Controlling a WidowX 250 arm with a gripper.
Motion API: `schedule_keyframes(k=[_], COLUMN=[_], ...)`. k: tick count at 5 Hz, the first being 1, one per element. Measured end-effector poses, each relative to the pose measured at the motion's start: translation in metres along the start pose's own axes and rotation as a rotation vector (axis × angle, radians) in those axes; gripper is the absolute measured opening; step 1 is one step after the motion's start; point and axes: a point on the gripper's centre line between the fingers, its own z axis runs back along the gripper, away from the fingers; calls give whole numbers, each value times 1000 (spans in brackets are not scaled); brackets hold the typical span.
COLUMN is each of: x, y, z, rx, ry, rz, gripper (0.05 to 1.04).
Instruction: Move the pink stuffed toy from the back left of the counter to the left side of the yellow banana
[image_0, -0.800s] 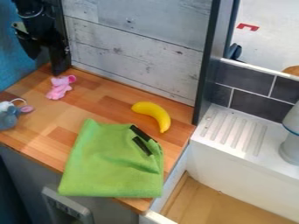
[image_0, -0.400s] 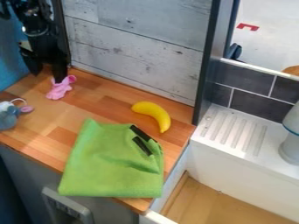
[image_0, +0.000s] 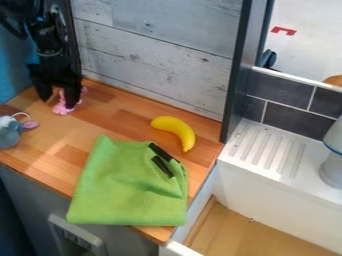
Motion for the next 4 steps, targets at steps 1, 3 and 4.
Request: schedule_keyframes(k=[1, 3, 4], x=[6, -5, 4], y=[-1, -20, -29], z=[-6, 0, 30], rx=[-19, -24, -36], ry=[11, 20, -56], rz=[18, 51, 41], gripper=[959, 502, 399])
